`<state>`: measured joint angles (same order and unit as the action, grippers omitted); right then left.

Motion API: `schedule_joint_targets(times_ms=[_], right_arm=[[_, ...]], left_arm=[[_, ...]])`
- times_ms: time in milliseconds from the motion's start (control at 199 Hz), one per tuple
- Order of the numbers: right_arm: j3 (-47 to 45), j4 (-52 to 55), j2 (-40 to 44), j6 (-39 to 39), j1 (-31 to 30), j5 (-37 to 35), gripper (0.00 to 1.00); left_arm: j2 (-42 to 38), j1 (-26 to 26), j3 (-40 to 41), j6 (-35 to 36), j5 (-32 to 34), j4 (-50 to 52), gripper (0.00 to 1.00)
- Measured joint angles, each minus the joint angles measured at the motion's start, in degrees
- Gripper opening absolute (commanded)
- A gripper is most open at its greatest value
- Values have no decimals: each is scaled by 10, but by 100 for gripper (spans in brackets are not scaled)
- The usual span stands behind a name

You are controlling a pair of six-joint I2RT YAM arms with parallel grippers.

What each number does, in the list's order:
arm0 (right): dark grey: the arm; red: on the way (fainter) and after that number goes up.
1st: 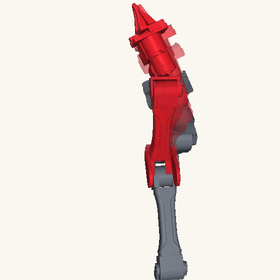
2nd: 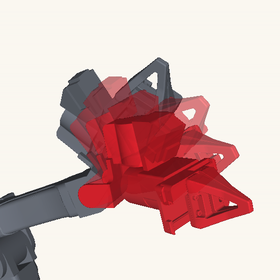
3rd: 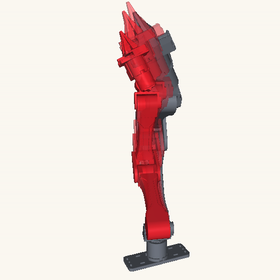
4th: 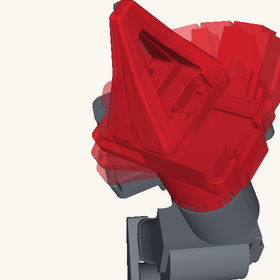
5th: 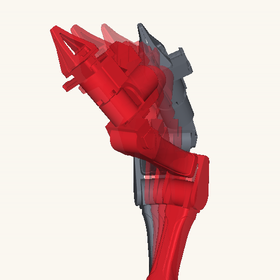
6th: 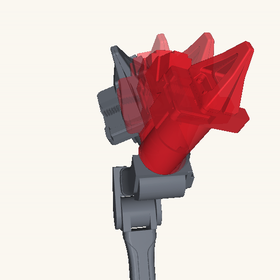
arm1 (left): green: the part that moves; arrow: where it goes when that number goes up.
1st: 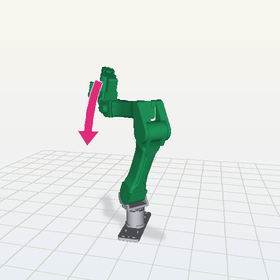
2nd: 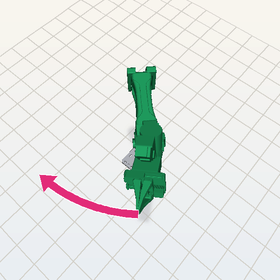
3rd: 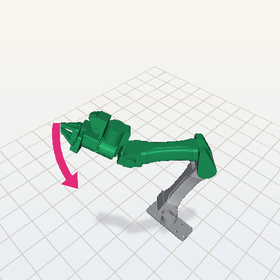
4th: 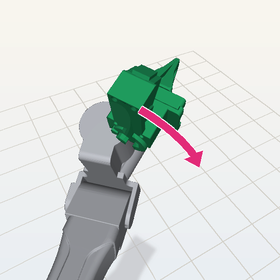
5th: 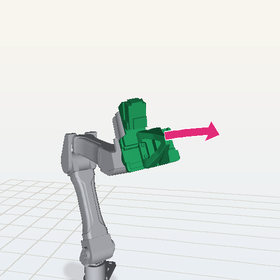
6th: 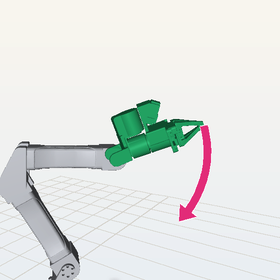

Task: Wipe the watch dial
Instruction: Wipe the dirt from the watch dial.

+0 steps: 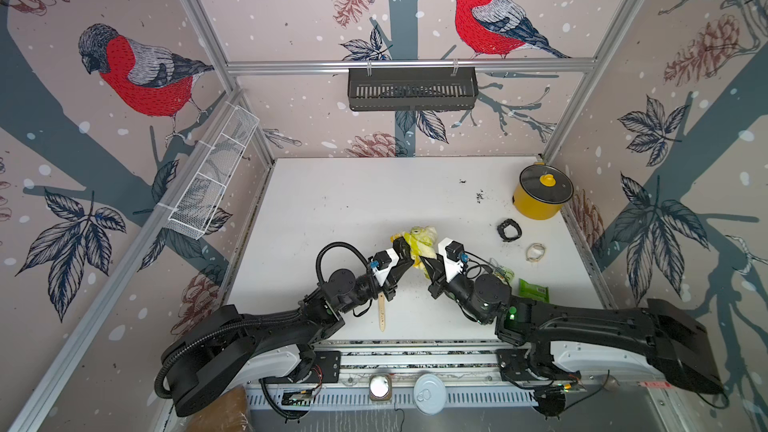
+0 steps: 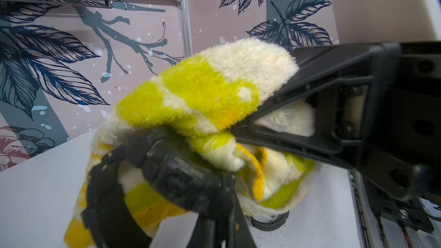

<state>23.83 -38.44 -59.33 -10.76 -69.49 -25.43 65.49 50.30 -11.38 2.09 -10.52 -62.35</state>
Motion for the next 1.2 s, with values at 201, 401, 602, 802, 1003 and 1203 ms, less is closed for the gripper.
schedule_joint_targets(times_ms=[201, 401, 602, 802, 1003, 1203], right_arm=[[103, 128, 70, -1, 32, 4, 2], [121, 118, 17, 40, 36, 6, 2], [107, 90, -50, 51, 28, 0, 2], [62, 37, -50, 44, 8, -21, 2], [27, -15, -56, 15, -9, -19, 2], [26, -50, -87, -11, -11, -17, 2]], left_arm=[[17, 0, -12, 25, -14, -17, 0], [17, 0, -10, 29, -31, -30, 0], [22, 0, -6, 14, -39, -33, 0], [32, 0, -4, -8, -40, -25, 0], [45, 0, -16, -18, -23, -10, 0], [71, 0, -25, -23, -10, -8, 0]])
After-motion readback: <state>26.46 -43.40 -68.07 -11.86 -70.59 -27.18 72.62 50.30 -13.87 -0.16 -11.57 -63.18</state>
